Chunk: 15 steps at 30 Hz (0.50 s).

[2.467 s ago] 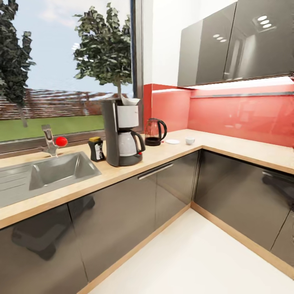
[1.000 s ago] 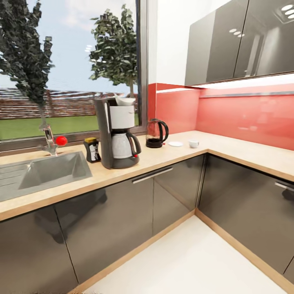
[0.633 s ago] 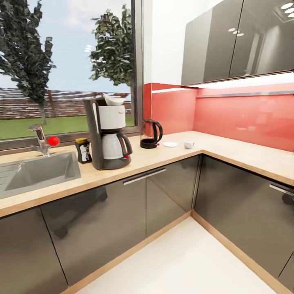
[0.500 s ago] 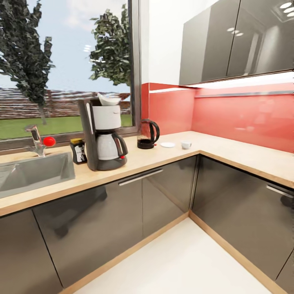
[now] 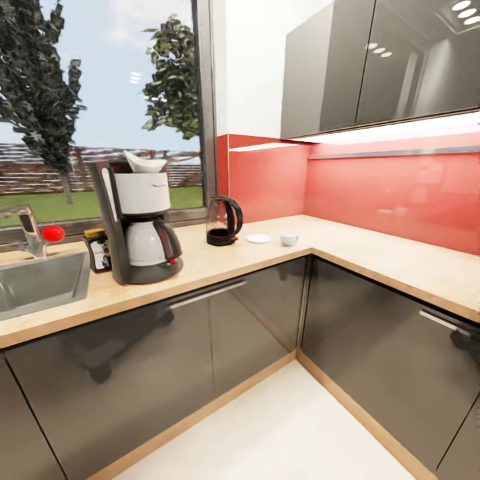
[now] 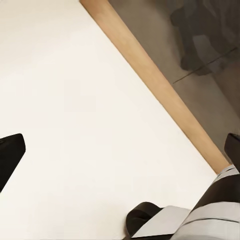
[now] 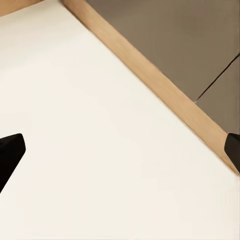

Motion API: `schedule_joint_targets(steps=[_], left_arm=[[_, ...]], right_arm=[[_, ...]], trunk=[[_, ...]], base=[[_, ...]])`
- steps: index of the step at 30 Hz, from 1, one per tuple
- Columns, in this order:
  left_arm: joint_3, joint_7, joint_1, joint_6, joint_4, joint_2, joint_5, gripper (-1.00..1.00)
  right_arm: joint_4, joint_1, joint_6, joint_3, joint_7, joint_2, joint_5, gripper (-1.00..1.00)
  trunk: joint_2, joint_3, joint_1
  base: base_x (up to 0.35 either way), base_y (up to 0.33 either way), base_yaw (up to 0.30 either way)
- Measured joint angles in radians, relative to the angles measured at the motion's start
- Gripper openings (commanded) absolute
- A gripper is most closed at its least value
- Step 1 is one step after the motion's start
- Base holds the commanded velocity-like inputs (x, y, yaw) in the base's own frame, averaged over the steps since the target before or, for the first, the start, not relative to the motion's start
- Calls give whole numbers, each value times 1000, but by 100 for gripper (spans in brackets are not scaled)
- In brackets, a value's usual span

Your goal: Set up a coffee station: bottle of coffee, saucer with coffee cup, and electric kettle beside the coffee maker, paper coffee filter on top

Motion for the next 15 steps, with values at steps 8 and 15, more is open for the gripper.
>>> schedule_joint_targets(steps=[8,15], left_arm=[[0,0,0,0,1,0,0,100],[0,0,0,0,0,0,0,100]], right_arm=[[-2,0,1,2,0,1,0,100],[-2,0,1,2,0,3,0,100]], trunk=[[0,0,0],[0,0,0]], base=[[18,-31,12],[0,0,106]])
